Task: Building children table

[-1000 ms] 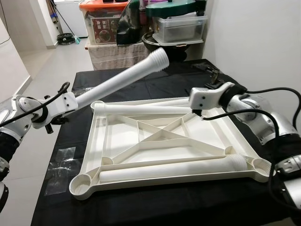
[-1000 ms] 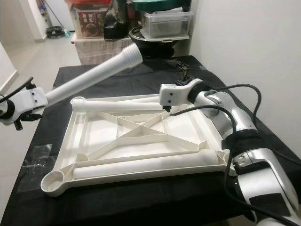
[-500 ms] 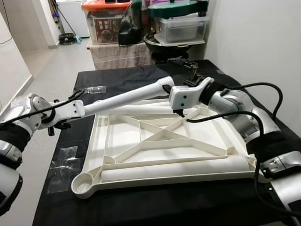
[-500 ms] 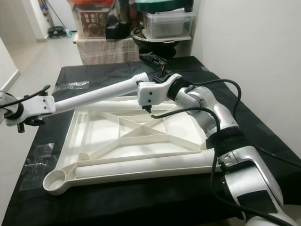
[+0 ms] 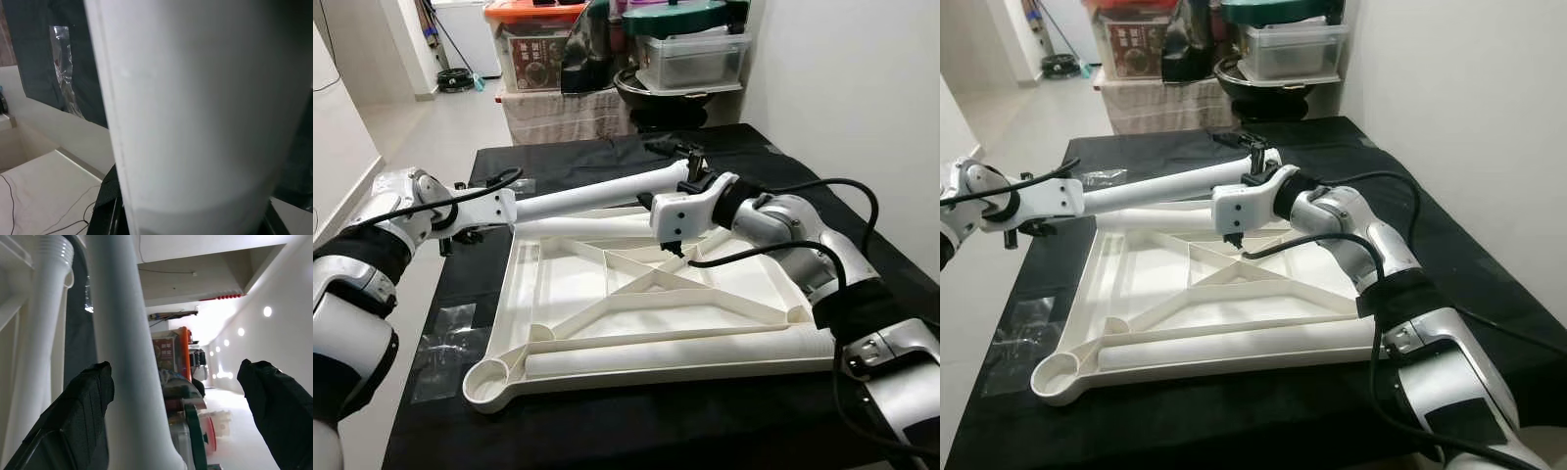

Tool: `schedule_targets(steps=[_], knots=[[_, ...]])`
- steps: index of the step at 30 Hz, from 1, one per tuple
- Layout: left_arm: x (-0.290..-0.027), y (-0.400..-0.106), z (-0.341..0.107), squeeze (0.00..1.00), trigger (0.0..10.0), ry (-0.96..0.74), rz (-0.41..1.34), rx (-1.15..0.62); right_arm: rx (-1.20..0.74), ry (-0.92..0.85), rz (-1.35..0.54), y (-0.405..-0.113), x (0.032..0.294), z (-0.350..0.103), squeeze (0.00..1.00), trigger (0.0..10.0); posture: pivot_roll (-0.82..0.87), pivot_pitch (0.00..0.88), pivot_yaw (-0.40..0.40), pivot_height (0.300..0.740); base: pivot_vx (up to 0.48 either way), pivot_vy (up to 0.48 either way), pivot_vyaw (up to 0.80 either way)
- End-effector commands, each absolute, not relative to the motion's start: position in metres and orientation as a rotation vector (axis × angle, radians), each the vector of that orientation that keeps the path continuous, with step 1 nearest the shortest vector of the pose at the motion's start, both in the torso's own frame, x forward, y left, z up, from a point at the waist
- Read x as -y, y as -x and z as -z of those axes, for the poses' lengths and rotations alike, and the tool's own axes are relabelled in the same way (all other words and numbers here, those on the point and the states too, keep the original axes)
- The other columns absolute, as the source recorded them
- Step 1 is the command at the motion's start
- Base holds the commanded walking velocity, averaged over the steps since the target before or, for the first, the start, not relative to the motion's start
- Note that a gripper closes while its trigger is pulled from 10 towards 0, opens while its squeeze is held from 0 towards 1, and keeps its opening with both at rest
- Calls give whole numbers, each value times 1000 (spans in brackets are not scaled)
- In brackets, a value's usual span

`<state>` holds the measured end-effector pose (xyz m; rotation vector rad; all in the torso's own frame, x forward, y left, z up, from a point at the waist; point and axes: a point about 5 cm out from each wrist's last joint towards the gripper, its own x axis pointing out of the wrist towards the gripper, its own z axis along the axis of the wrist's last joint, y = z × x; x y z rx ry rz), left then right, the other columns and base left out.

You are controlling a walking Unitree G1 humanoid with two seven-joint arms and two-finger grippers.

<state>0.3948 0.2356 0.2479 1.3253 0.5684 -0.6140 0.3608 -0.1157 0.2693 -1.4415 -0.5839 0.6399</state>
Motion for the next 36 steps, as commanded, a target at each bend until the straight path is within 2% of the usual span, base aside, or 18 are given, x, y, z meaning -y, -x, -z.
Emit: schedule_targets(steps=[1, 14, 15, 17, 18, 20, 22, 25, 26, 36], knots=[[-231, -397, -249, 0, 10000, -1350, 623, -563, 562, 1472, -697, -359, 108, -261, 0, 10000, -37, 0, 36, 740, 0, 0, 0], [-213, -401, -254, 0, 10000, -1412, 701, -539, 535, 1530, -751, -363, 94, -257, 0, 10000, -35, 0, 34, 740, 0, 0, 0], [-205, -402, -254, 0, 10000, -1408, 729, -521, 524, 1533, -760, -365, 89, -255, 0, 7922, -34, 0, 29, 740, 0, 0, 0], [-205, -402, -254, 0, 10000, -1408, 729, -521, 524, 1533, -760, -365, 89, -255, 0, 7922, -34, 0, 29, 740, 0, 0, 0], [-196, -402, -253, 0, 10000, -1395, 762, -499, 457, 1527, -774, -368, 89, -248, 0, 0, -32, 0, 28, 740, 0, 0, 0], [-196, -402, -253, 0, 10000, -1395, 762, -499, 457, 1527, -774, -368, 89, -248, 0, 0, -32, 0, 28, 740, 0, 0, 0], [-196, -402, -252, 0, 10000, -1388, 775, -496, 363, 1540, -766, -373, 100, -239, 0, 0, -26, 0, 24, 740, 0, 0, 0], [-196, -402, -252, 0, 10000, -1388, 775, -496, 363, 1540, -766, -373, 100, -239, 0, 0, -26, 0, 24, 740, 0, 0, 0], [-197, -402, -253, 0, 10000, -1382, 778, -490, 302, 1552, -755, -376, 110, -235, 0, 0, -27, 0, 25, 740, 0, 0, 0], [-198, -403, -257, 0, 10000, -1414, 763, -456, 262, 1554, -734, -380, 116, -236, 0, 0, -30, 0, 31, 740, 0, 0, 0]])
